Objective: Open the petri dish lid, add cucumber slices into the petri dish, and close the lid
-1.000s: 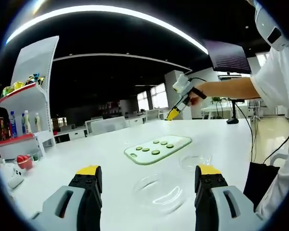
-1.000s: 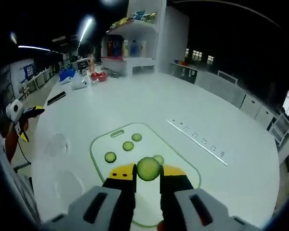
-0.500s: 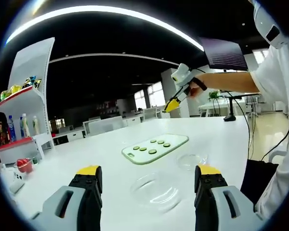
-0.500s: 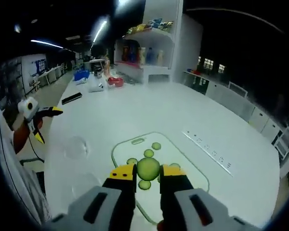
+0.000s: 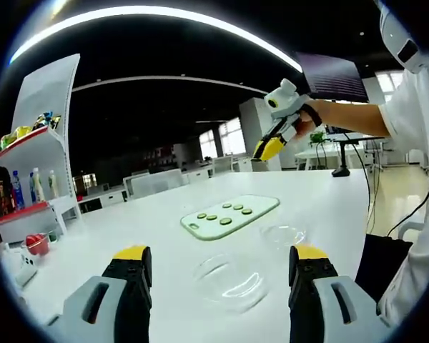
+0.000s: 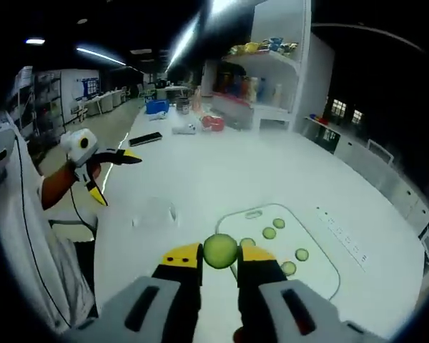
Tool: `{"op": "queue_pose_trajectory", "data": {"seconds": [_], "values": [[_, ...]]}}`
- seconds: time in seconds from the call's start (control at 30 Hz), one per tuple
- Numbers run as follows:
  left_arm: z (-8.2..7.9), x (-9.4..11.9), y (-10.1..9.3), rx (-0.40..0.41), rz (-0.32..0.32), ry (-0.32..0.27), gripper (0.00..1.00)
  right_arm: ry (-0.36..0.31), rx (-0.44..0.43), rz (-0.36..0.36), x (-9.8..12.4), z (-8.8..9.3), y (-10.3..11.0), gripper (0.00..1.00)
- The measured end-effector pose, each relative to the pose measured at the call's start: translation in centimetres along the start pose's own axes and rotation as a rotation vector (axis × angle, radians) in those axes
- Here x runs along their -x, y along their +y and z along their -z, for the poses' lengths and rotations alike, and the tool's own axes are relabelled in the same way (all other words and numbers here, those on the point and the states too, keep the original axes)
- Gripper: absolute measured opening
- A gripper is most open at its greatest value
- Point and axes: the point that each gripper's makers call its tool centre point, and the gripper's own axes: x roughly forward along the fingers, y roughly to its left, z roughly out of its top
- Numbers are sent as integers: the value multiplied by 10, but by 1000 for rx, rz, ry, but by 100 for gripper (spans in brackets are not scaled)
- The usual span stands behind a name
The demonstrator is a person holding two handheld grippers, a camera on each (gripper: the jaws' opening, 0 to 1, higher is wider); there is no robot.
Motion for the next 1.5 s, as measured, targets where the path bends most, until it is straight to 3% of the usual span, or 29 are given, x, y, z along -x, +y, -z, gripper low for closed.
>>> {"op": "queue_pose_trajectory", "data": {"seconds": [0.17,0.37,0.9,1.5], "values": [[0,0,-2,1,2,1,78,-2,10,-33,-1,6,18,19],[-2,1,-5,4,5,-6,78,33,35,-61,-8,30,46,19],[2,4,-7,13,-5,-6,78,20,-3,-106,-27,50,74,19],[8,6,-10,23,-9,3,78,118,-8,-161,-63,88,96,19]]}}
